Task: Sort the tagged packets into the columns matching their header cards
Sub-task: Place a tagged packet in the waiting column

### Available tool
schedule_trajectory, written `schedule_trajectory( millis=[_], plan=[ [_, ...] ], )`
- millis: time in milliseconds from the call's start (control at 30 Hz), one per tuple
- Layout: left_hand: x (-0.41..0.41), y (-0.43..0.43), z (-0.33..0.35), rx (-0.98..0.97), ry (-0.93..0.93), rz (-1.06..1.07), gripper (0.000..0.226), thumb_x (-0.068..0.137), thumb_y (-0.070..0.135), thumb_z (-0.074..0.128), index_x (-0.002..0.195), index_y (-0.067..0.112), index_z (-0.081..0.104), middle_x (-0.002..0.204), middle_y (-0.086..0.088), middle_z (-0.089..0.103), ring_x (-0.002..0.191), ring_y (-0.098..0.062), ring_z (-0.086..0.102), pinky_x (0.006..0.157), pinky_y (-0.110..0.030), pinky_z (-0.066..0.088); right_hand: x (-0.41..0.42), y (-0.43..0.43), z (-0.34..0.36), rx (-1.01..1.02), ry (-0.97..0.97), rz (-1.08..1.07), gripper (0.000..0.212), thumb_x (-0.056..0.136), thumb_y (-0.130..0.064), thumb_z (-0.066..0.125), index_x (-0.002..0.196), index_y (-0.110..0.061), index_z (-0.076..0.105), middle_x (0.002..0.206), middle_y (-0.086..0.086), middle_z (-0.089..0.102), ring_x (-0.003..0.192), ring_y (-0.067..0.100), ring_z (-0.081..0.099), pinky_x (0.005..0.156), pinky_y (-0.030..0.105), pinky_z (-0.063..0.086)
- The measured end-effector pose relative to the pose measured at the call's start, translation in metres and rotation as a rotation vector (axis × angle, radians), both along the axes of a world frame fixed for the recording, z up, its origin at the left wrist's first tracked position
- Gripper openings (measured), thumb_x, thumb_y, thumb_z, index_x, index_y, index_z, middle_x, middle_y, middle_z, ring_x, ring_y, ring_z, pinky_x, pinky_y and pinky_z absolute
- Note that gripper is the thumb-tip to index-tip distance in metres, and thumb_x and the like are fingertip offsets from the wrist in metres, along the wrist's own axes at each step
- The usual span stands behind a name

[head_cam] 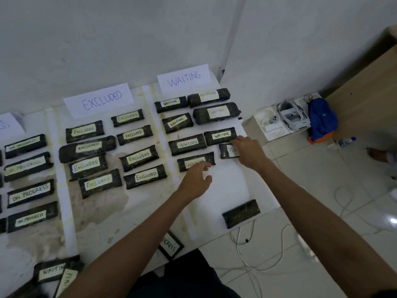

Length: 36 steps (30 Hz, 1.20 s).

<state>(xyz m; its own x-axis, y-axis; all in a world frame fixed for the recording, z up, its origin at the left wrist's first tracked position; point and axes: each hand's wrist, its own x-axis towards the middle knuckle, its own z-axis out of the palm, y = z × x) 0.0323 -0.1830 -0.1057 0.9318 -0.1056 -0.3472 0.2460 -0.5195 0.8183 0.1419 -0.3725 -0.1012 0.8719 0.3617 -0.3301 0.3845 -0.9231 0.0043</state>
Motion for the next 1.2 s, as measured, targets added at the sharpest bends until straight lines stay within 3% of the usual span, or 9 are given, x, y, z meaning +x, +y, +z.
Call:
schedule_trajectory(
  millis=[267, 400, 567, 667, 767, 833, 900, 1067, 1200],
  plan=[
    [0.005, -0.011, -0.019, 0.114, -0.035, -0.141, 0.037, 0.087, 0.012, 0.054, 0.124, 0.011, 0.051, 0.122, -0.009, 0.054, 0.115, -0.024, 0.048, 0.099, -0.038, 0.042, 0.004, -0.006, -0.021, 0.116, 0.024, 0.094, 0.068, 0.076, -0.008, 0.067, 0.139, -0.015, 0.041, 0.133, 0.015, 0.045, 0.114, 0.033, 0.049, 0.089, 0.042, 0.04],
    [-0.008, -0.009, -0.021, 0.128, -0.005, -0.201, 0.035, 0.088, 0.012, 0.054, 0.122, 0.013, 0.053, 0.122, -0.008, 0.054, 0.114, -0.024, 0.047, 0.097, -0.034, 0.042, -0.039, -0.023, -0.014, 0.317, -0.052, 0.036, 0.061, 0.067, -0.001, 0.07, 0.125, -0.011, 0.056, 0.124, 0.019, 0.052, 0.109, 0.038, 0.052, 0.086, 0.046, 0.042],
    [-0.036, -0.005, -0.024, 0.137, 0.052, -0.269, 0.031, 0.089, 0.014, 0.052, 0.119, 0.017, 0.055, 0.119, -0.004, 0.054, 0.112, -0.019, 0.047, 0.093, -0.026, 0.038, -0.127, -0.045, -0.014, 0.293, 0.225, 0.117, 0.066, 0.064, -0.034, 0.075, 0.126, -0.026, 0.053, 0.13, 0.006, 0.046, 0.114, 0.023, 0.044, 0.096, 0.039, 0.038],
    [-0.05, -0.004, -0.03, 0.137, 0.085, -0.293, 0.029, 0.087, 0.014, 0.052, 0.116, 0.018, 0.056, 0.117, -0.003, 0.056, 0.111, -0.02, 0.048, 0.096, -0.033, 0.042, -0.157, -0.049, -0.027, 0.192, 0.247, 0.238, 0.072, 0.053, -0.03, 0.081, 0.12, -0.025, 0.053, 0.12, 0.007, 0.05, 0.103, 0.024, 0.048, 0.084, 0.039, 0.045],
    [-0.056, -0.003, -0.031, 0.113, 0.091, -0.285, 0.029, 0.087, 0.014, 0.053, 0.115, 0.019, 0.057, 0.116, -0.003, 0.056, 0.112, -0.02, 0.047, 0.097, -0.035, 0.043, -0.161, -0.049, -0.031, 0.201, 0.168, 0.254, 0.061, 0.052, -0.019, 0.082, 0.109, -0.021, 0.06, 0.102, 0.008, 0.059, 0.086, 0.027, 0.057, 0.067, 0.04, 0.051],
    [-0.058, -0.004, -0.027, 0.075, 0.097, -0.256, 0.028, 0.087, 0.013, 0.053, 0.115, 0.019, 0.057, 0.116, -0.003, 0.055, 0.11, -0.018, 0.048, 0.095, -0.031, 0.042, -0.16, -0.048, -0.029, 0.225, 0.198, 0.254, 0.054, 0.057, -0.013, 0.079, 0.108, -0.018, 0.063, 0.099, 0.01, 0.06, 0.084, 0.03, 0.058, 0.065, 0.04, 0.052],
    [-0.061, -0.003, -0.017, 0.032, 0.117, -0.207, 0.026, 0.088, 0.013, 0.054, 0.114, 0.019, 0.057, 0.115, -0.001, 0.054, 0.104, -0.014, 0.048, 0.089, -0.024, 0.039, -0.162, -0.042, -0.02, 0.316, 0.259, 0.12, 0.049, 0.064, -0.012, 0.073, 0.112, -0.016, 0.063, 0.102, 0.01, 0.059, 0.089, 0.027, 0.056, 0.07, 0.038, 0.05],
    [-0.066, -0.004, 0.007, -0.114, 0.18, -0.06, 0.025, 0.089, 0.015, 0.055, 0.113, 0.021, 0.057, 0.113, 0.002, 0.058, 0.09, -0.01, 0.055, 0.071, -0.016, 0.042, -0.159, -0.018, 0.011, 0.855, 0.463, -0.663, 0.031, 0.084, -0.008, 0.064, 0.115, -0.009, 0.062, 0.111, 0.009, 0.067, 0.098, 0.022, 0.064, 0.089, 0.039, 0.054],
    [-0.071, -0.005, 0.021, -0.187, 0.229, -0.018, 0.027, 0.09, 0.014, 0.055, 0.116, 0.021, 0.055, 0.11, 0.001, 0.059, 0.082, -0.004, 0.055, 0.064, -0.01, 0.041, -0.162, 0.008, 0.022, 1.242, 0.68, -0.957, 0.033, 0.088, 0.0, 0.058, 0.122, -0.002, 0.057, 0.113, 0.015, 0.066, 0.102, 0.028, 0.065, 0.092, 0.044, 0.053]
  ],
)
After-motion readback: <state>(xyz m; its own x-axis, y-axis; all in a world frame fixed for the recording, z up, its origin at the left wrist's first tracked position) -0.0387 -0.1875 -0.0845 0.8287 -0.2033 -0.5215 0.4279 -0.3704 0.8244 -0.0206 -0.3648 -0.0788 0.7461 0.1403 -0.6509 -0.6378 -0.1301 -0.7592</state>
